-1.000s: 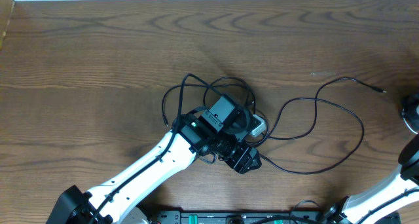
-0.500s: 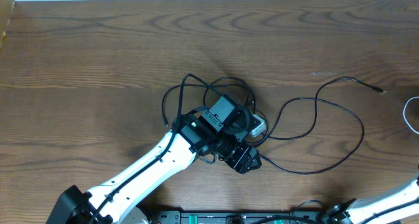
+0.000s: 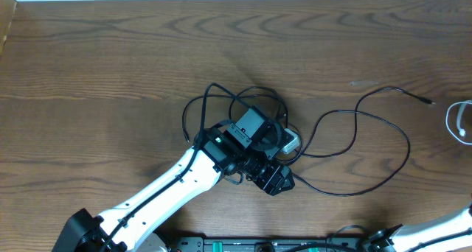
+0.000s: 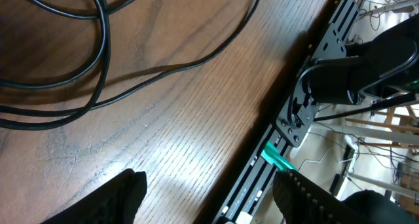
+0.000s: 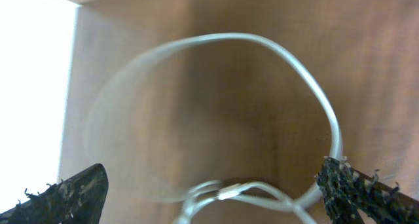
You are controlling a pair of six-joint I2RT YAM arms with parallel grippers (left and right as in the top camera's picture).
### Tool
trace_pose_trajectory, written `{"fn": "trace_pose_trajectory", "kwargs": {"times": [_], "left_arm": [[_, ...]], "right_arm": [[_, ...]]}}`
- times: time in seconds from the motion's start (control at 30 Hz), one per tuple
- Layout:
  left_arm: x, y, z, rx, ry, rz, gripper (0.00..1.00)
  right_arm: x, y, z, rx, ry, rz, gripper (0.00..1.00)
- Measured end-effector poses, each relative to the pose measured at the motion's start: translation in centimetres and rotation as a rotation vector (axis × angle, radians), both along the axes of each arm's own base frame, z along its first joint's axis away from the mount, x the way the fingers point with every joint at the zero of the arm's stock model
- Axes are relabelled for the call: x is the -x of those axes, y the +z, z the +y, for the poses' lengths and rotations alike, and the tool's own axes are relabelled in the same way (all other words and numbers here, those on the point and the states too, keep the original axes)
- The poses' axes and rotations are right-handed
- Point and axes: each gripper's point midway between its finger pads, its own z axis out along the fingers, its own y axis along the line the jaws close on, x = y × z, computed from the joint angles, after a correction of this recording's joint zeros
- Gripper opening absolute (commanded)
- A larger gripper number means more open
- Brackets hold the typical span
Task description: Untangle cables
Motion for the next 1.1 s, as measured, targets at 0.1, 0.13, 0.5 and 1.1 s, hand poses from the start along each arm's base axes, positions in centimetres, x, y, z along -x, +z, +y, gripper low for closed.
{"fn": "trace_pose_trajectory", "kwargs": {"times": [0.1, 0.13, 0.5, 1.1], "left_arm": [[0.0, 0.0, 0.0, -0.001, 0.001, -0.001, 0.68], [0.0, 0.0, 0.0, -0.002, 0.002, -0.002, 0.68], [-1.0, -0.6, 0.5, -0.044, 0.038, -0.043, 0.67], [-12.7, 11.7, 16.1, -0.049, 0.896, -0.258, 0.71]], "right_arm": [[-1.0, 4.4, 1.3, 0.051, 0.026, -0.031, 0.99], [-1.4, 6.0, 2.0, 0.072, 0.034, -0.039, 0.99], [-3.9, 9.3, 14.8, 0.087, 0.234, 0.184, 0.99], [-3.4, 4.2, 43.1, 0.358, 1.434, 0.521, 0.99]]}}
